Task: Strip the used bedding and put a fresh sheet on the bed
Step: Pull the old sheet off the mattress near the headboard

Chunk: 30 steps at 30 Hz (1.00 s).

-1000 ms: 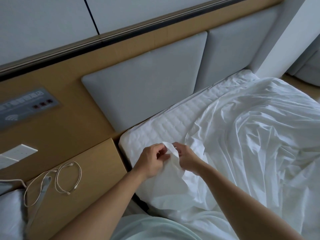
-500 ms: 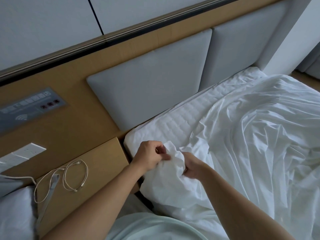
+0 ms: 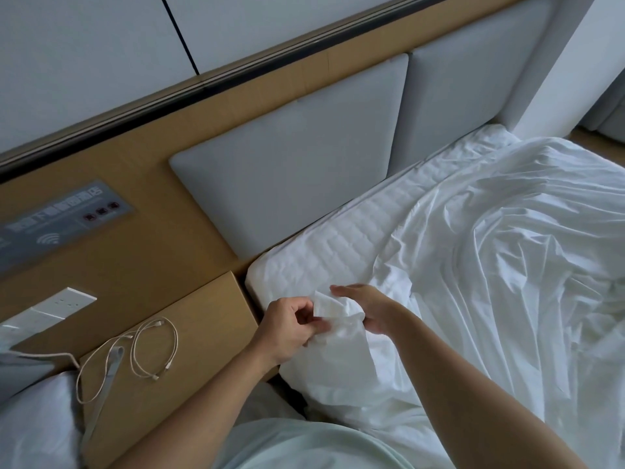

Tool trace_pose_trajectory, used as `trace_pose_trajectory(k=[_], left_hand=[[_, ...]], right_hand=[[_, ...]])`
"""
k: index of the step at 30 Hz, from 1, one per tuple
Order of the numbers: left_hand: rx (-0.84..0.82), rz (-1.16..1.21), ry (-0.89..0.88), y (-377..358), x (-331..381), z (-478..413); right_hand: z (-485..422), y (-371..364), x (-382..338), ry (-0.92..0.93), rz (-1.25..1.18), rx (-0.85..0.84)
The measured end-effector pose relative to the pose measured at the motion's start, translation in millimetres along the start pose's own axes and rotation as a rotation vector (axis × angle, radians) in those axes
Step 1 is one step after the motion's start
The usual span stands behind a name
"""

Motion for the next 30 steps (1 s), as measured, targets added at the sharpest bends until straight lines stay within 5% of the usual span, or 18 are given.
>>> trace_pose_trajectory(k=[9, 15, 18, 25, 30], left_hand=[[0.059, -0.051, 0.012, 10.1, -9.9, -12.3], [0.143, -0.025, 0.004, -11.5, -9.2, -15.5], [0.144, -0.123, -0.044, -20.4, 2.9, -20.6], [0.021, -0.286, 0.000, -6.7, 15.1, -30.9], [-0.034, -0.321, 0.073, -0.1, 24.1, -30.6]], right_hand=[[-6.4, 0.9, -5.3, -0.045, 0.276, 0.054], [5.8, -13.7, 10.8, -0.192, 0.190, -0.310], [6.5, -12.8, 21.3, -0.242, 0.251, -0.357], [3.4, 6.3, 4.0, -0.140, 0.181, -0.089], [5.8, 11.8, -12.4, -0.096, 0.380, 0.078]])
Point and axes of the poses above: each hand's wrist, its own z-axis away from the middle knuckle, its own y-axis out of the back of the hand, x = y × z, the point moved 6 cm from there along -z, towards the middle knuckle, and after that the axes turned 1 degree about -y, right-handed, at the moved point
